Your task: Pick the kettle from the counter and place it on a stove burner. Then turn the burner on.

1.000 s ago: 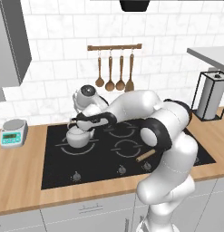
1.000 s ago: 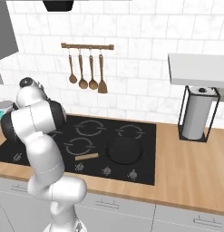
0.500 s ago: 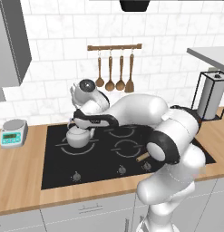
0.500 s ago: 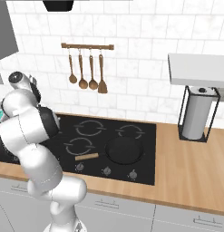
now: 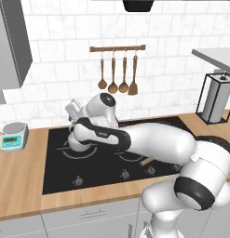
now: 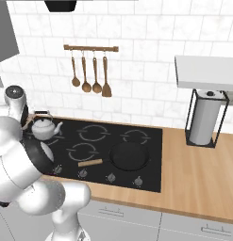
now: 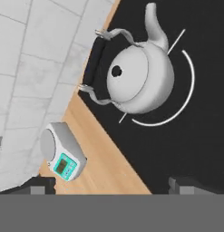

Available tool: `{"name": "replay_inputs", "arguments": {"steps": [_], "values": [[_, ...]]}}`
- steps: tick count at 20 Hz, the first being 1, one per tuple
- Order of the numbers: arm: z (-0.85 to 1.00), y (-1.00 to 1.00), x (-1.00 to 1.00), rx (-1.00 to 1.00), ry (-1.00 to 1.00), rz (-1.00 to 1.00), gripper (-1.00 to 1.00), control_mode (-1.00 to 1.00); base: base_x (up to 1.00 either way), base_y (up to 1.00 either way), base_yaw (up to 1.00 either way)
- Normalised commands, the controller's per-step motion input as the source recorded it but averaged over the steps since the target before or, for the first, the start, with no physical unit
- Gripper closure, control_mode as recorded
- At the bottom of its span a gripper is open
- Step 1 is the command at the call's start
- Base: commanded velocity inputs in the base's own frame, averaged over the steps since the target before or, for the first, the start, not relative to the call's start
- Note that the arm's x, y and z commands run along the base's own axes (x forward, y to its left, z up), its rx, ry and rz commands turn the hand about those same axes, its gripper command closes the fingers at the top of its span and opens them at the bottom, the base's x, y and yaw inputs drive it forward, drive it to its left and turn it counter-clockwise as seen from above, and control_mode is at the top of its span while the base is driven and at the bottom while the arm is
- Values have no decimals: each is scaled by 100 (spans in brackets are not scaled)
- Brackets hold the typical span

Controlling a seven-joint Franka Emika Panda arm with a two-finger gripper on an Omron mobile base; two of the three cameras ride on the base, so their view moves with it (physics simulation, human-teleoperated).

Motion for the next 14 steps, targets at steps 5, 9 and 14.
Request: {"name": "replay_inputs", "arguments": {"steps": [5,9,14], "values": [[-17,0,-98,-12,0,53,-100,-100,0,0,0],[-20,11,-54,-29,18,42,-100,-100,0,0,0],[-17,47,-2,-38,38,11,-100,-100,0,0,0]]}}
